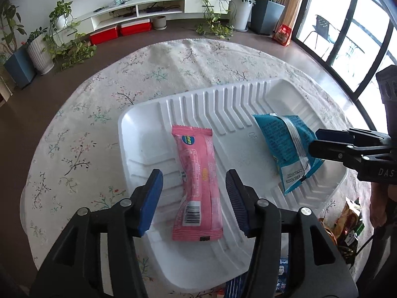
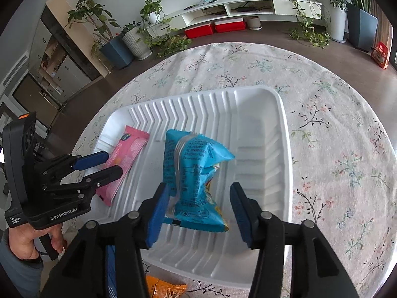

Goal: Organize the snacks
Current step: 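Withdraw both grippers from the tray toward the snack pile, then grasp the white-red bag with the left gripper while the right gripper grasps the black packet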

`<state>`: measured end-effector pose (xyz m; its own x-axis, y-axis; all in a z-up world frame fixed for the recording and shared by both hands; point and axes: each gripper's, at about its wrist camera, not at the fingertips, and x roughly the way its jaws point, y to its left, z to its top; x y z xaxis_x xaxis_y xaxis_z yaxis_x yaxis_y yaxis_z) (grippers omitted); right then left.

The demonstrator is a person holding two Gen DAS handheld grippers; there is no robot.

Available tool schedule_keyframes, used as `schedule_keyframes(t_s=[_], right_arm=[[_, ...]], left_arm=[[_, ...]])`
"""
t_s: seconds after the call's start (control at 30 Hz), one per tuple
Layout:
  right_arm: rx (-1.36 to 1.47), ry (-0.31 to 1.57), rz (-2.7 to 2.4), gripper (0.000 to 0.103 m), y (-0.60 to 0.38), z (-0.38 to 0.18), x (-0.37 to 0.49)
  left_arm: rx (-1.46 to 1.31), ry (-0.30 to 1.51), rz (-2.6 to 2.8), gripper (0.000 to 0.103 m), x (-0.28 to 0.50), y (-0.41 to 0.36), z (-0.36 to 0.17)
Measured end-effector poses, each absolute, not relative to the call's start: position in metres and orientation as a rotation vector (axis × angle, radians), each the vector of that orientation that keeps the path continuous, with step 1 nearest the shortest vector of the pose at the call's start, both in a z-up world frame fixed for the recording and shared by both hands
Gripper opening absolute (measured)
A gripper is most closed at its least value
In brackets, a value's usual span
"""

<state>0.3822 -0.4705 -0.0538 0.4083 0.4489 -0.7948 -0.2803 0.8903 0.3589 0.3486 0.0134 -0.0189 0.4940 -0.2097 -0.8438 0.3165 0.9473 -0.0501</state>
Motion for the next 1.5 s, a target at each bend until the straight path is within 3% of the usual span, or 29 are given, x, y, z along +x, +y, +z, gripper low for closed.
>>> schedule_keyframes(t_s=[0.07, 0.13, 0.2, 0.23, 0.37, 0.47, 0.63, 0.77, 0.93, 1.1, 1.37, 1.5], right_arm=[[0.192, 1.037, 0.452, 0.062, -0.478, -0.045, 0.379], [0.225, 1.011, 0.438, 0.07, -0.489, -0.034, 0.375], [0.271, 0.978, 0.43, 0.076, -0.5, -0.021, 0.368], [0.302, 0.957, 0.427, 0.08, -0.508, -0.014, 0.361], [0.461, 0.871, 0.426, 0.101, -0.538, 0.005, 0.325], [0.527, 0.825, 0.479, 0.102, -0.551, 0.013, 0.288], [0.523, 0.79, 0.497, 0.102, -0.558, 0.009, 0.22], [0.496, 0.809, 0.44, 0.095, -0.559, -0.009, 0.175], [0.412, 0.841, 0.395, 0.092, -0.542, -0.03, 0.145], [0.278, 0.86, 0.415, 0.08, -0.514, -0.044, 0.136], [0.293, 0.912, 0.492, 0.078, -0.506, -0.053, 0.136], [0.297, 0.94, 0.502, 0.078, -0.504, -0.057, 0.138]], left_arm=[[0.102, 0.968, -0.314, 0.06, 0.34, 0.022, -0.004], [0.075, 0.923, -0.322, 0.072, 0.327, 0.031, 0.013], [0.048, 0.889, -0.346, 0.099, 0.312, 0.04, 0.026], [0.02, 0.867, -0.37, 0.103, 0.302, 0.046, 0.033], [-0.031, 0.674, -0.378, 0.103, 0.248, 0.068, 0.057], [-0.045, 0.772, -0.305, 0.103, 0.217, 0.082, 0.058], [-0.073, 0.725, -0.309, 0.103, 0.154, 0.104, 0.053], [-0.024, 0.729, -0.377, 0.103, 0.115, 0.104, 0.038], [0.046, 0.773, -0.446, 0.103, 0.07, 0.084, 0.017], [0.141, 0.756, -0.506, 0.103, 0.037, 0.053, 0.003], [0.574, 0.696, -0.73, 0.103, 0.064, 0.032, 0.003], [0.754, 0.752, -0.848, 0.103, 0.098, 0.025, -0.01]])
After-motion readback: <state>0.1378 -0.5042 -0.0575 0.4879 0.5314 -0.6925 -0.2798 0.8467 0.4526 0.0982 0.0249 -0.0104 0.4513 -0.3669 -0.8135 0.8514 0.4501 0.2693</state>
